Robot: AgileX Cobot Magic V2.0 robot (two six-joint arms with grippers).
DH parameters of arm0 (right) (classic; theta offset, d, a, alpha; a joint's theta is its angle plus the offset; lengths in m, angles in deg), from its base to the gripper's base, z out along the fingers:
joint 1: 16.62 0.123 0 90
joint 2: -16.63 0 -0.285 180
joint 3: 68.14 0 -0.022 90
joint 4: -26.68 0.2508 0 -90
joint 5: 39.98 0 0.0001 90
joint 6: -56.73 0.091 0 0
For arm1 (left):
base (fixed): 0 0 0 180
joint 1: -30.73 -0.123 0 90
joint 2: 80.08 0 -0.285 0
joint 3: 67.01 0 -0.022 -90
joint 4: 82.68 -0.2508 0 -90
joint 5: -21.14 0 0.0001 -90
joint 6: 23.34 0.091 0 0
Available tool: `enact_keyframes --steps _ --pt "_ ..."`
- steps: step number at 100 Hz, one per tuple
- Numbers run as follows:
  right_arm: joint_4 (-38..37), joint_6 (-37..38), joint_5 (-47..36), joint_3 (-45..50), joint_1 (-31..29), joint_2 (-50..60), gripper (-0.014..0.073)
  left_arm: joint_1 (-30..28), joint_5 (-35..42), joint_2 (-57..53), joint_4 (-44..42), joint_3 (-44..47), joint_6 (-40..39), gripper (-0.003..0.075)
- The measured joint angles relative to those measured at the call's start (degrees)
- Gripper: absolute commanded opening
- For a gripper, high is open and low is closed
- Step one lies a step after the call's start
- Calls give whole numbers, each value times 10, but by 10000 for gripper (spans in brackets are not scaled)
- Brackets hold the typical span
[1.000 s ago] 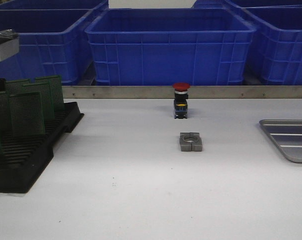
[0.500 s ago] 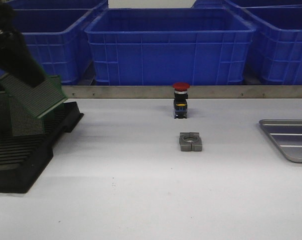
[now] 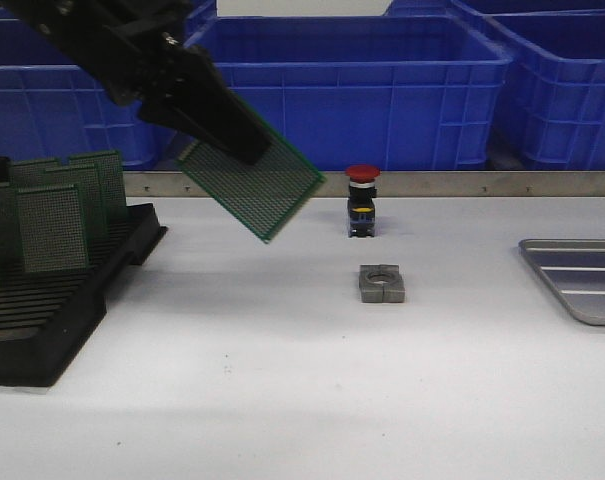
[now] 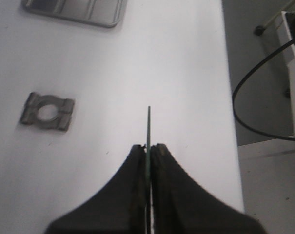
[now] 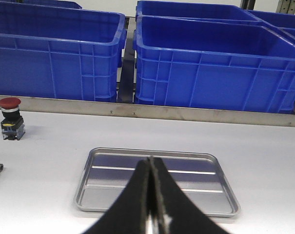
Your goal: Place circuit board on tray
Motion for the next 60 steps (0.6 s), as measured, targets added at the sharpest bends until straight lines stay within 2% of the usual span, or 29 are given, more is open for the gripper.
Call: enact_keyframes --steps 28,44,60 --pt "0 0 14 -8 0 0 -59 71 3 5 18 0 0 -20" --pt "0 0 115 -76 0 -2 -59 76 3 5 18 0 0 -20" --pt "0 0 241 -157 0 -71 -59 76 3 5 18 0 0 -20"
